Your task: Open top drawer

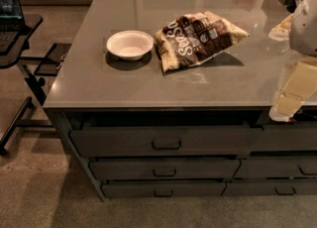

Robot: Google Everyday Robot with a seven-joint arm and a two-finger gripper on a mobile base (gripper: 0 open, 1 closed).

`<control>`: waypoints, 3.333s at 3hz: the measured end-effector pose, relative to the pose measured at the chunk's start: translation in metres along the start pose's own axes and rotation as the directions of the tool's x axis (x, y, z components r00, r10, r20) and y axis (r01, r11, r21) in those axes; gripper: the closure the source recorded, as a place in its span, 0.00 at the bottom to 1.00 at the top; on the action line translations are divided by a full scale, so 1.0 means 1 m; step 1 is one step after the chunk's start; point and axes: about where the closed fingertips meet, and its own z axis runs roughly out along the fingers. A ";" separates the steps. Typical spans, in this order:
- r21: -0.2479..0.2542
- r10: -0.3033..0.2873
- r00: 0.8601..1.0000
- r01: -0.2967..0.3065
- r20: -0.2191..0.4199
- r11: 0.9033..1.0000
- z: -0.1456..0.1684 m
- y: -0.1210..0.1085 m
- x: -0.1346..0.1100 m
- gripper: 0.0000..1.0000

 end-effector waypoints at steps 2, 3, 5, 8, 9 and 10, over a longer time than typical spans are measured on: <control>-0.031 0.005 1.000 -0.004 0.008 1.000 0.010 0.009 0.002 0.00; -0.078 -0.006 0.998 0.011 0.065 0.997 0.033 0.035 0.008 0.00; -0.114 0.031 0.949 0.005 0.312 0.993 0.108 0.098 0.028 0.00; -0.072 0.011 0.920 0.019 0.392 0.997 0.115 0.099 0.015 0.00; -0.029 -0.015 0.901 0.030 0.433 0.999 0.133 0.102 0.007 0.00; 0.052 -0.072 0.893 0.054 0.444 0.997 0.164 0.096 -0.003 0.00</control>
Offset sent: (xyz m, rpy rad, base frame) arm -0.0137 0.0036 -0.0338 0.0372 0.0916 0.0107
